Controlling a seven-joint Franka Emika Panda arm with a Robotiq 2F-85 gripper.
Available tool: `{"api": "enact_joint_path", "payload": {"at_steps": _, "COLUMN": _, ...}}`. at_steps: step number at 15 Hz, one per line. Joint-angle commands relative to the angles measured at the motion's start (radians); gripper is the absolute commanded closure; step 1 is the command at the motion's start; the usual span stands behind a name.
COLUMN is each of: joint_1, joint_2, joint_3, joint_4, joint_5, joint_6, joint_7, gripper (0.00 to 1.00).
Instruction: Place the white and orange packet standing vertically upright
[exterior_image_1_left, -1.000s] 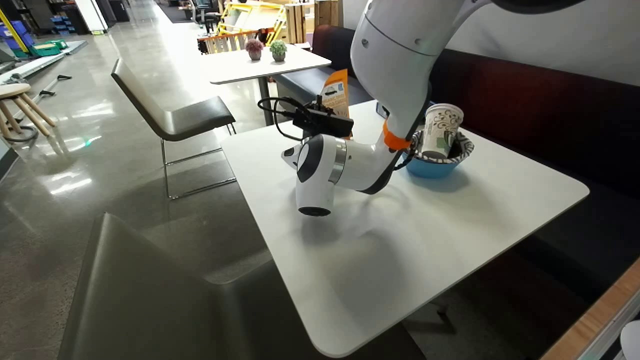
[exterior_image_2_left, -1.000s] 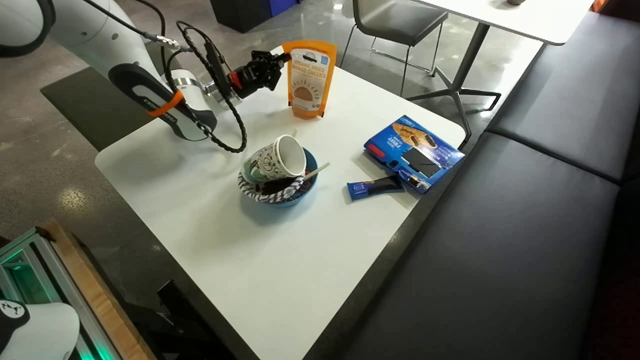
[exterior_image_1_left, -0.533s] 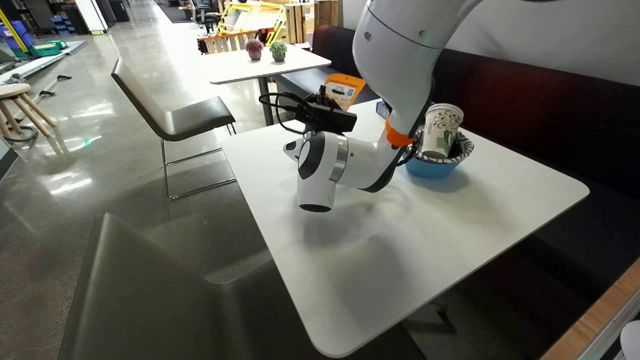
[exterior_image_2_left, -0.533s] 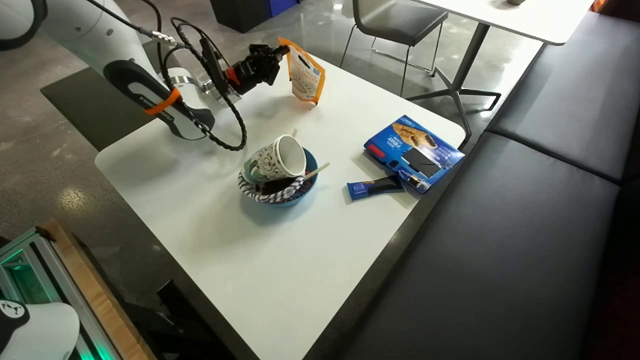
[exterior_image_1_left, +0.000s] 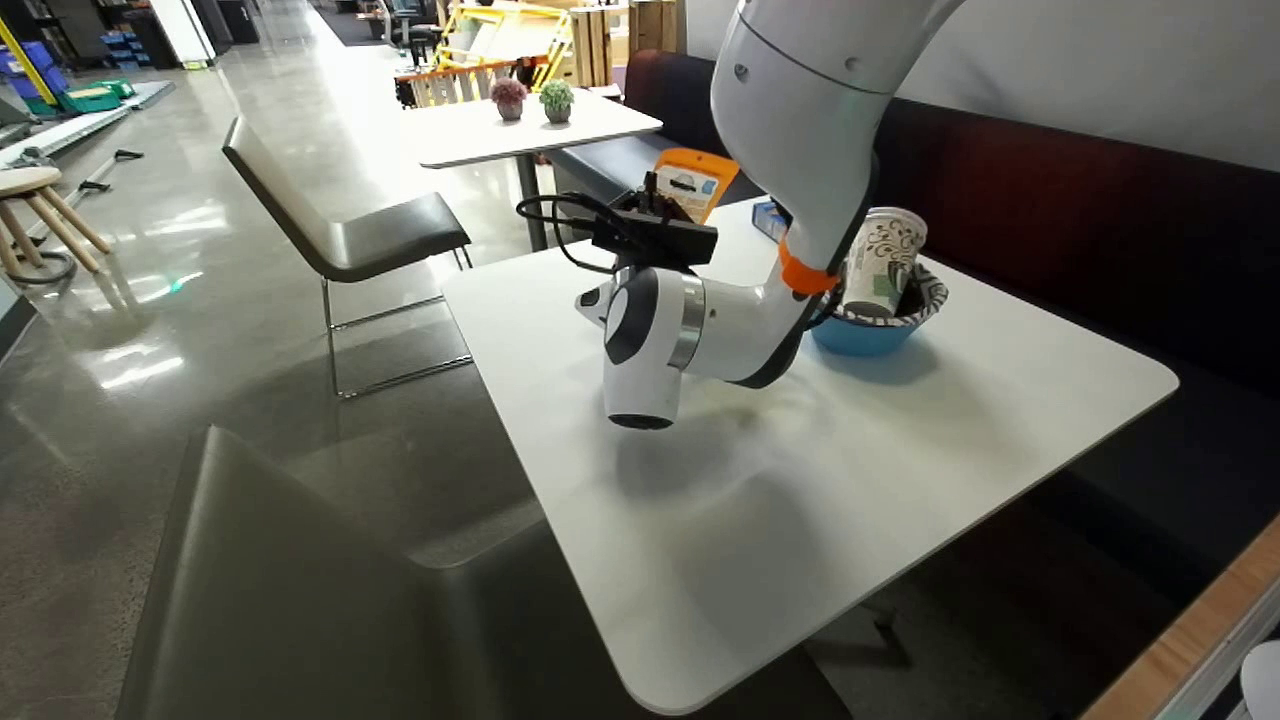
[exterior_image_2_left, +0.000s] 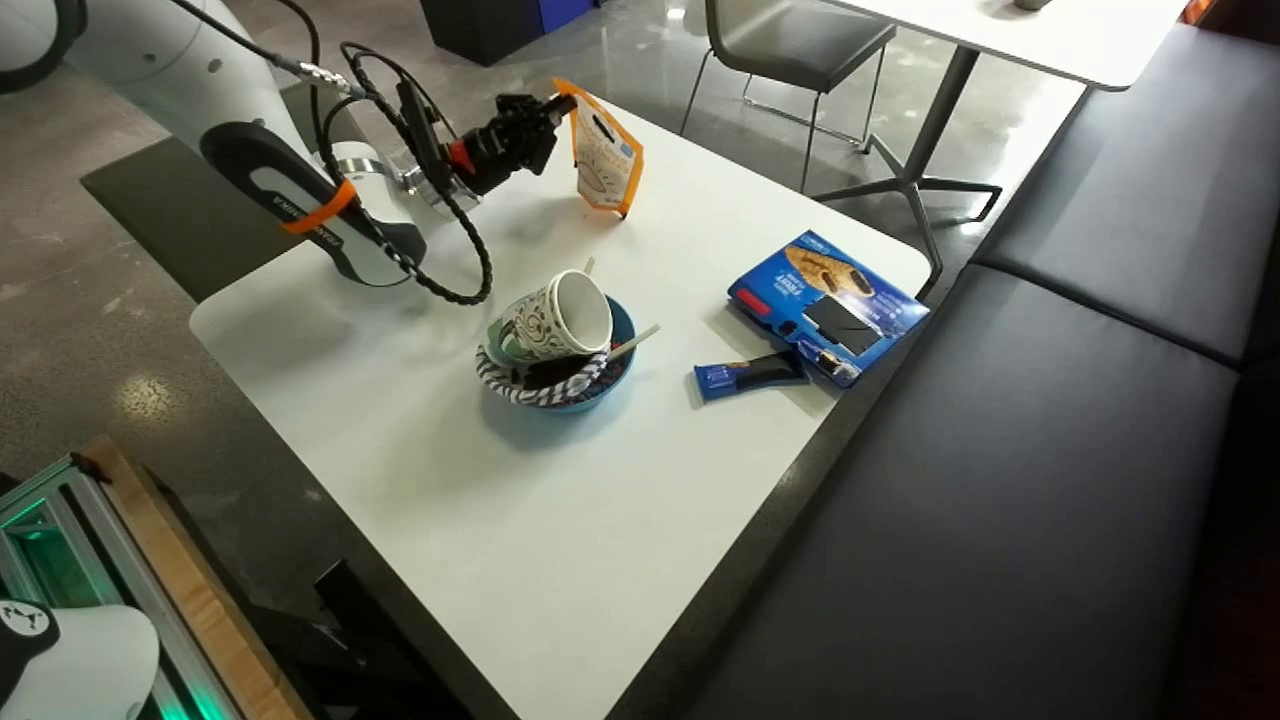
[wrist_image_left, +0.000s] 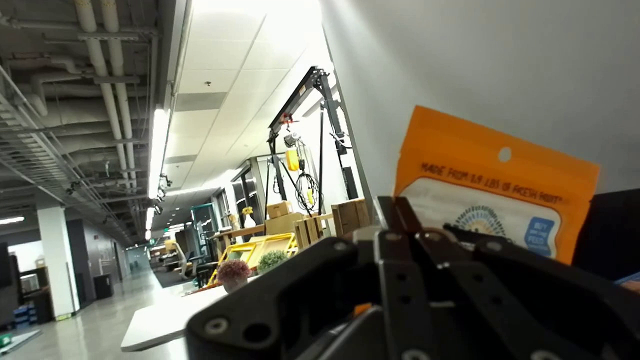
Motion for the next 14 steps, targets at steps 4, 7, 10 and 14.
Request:
{"api": "enact_joint_path", "payload": {"at_steps": 4, "joint_1": 0.021, "joint_2": 0.004, "joint_3": -0.007, "joint_4": -0.030, "joint_5": -0.048, "joint_6": -0.025, "joint_7": -0.097, "gripper": 1.00}}
{"api": "enact_joint_path", "payload": {"at_steps": 7, "joint_1": 0.033, "joint_2": 0.015, "joint_3": 0.000, "joint_4": -0.015, "joint_5": -0.067, "joint_6": -0.015, "joint_7": -0.122, "gripper": 0.66}}
{"api": "enact_joint_path", "payload": {"at_steps": 10, "joint_1": 0.041, "joint_2": 0.002, "joint_3": 0.001, "joint_4": -0.023, "joint_5": -0.085, "joint_6": -0.010, "joint_7": -0.131, "gripper": 0.44}}
{"api": "enact_joint_path", "payload": {"at_steps": 14, "joint_1": 0.047, "joint_2": -0.008, "joint_3": 0.007, "joint_4": -0.026, "joint_5": -0.089, "joint_6": -0.013, "joint_7": -0.139, "gripper": 0.13}}
